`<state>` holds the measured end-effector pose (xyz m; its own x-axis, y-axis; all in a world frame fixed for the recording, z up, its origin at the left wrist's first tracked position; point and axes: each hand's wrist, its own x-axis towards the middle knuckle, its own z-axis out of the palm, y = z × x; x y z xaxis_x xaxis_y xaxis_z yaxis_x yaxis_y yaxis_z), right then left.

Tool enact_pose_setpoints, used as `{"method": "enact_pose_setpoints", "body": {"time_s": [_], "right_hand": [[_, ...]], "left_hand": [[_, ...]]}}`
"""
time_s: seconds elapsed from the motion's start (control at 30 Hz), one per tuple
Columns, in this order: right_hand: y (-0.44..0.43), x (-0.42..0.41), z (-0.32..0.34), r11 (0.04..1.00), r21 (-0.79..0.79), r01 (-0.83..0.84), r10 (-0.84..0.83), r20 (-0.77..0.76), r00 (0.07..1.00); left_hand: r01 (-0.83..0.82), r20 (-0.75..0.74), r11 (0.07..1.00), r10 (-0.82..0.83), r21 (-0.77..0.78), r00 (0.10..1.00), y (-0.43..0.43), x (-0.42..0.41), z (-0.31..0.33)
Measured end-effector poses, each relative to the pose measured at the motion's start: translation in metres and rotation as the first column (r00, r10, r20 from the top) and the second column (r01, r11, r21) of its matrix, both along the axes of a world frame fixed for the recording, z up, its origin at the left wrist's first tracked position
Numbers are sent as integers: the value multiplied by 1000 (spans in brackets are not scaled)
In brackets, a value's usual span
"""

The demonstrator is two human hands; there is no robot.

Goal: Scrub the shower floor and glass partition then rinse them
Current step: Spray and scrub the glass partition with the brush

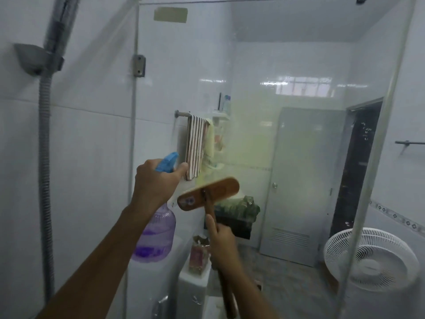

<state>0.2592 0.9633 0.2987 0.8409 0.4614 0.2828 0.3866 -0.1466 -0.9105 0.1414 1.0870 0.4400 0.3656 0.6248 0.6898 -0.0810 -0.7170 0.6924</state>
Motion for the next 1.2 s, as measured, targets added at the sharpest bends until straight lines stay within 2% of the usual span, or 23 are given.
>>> {"method": "enact_pose_setpoints", "body": {"time_s": [0.1,0.2,0.33,0.43,0.57,0.67,0.77,0.83,0.9,1.0,1.1,1.2], "right_hand": [[1,-17,-16,989,137,-61,86,-180,980],[-3,-19,8,967,225,-122,169,-200,965],[-6,-17,72,940,312,-139,200,-172,965],[-13,-9,145,917,382,-113,153,-75,985],[-29,2,230,876,481,-18,20,2,1000],[-31,13,240,884,466,17,-45,49,998],[-28,14,242,890,456,-20,-10,62,998],[-28,11,251,885,462,-53,31,54,998],[-28,8,260,900,428,-80,53,75,996],[-27,5,270,924,375,-71,17,145,989],[-21,3,273,916,397,-52,-14,163,987],[-9,5,249,921,388,-22,-62,201,978]], "left_hand": [[8,-30,1000,-8,9,1000,3,-2,-5],[33,-65,999,-31,34,997,0,-3,-12],[142,-72,990,-143,-19,987,-1,-3,-18],[230,-34,973,-230,-27,973,1,-1,-19],[151,-5,988,-151,-8,988,2,6,-18],[150,-13,989,-150,1,989,10,3,-11],[192,-156,981,-196,-38,968,18,1,-7],[214,-195,972,-230,-100,953,19,3,-10],[207,-170,969,-229,-138,958,19,5,-12],[208,-133,975,-216,-75,967,20,2,-11],[231,-114,971,-236,-58,965,18,-1,-11],[213,-85,974,-219,-76,972,12,-4,-11]]}}
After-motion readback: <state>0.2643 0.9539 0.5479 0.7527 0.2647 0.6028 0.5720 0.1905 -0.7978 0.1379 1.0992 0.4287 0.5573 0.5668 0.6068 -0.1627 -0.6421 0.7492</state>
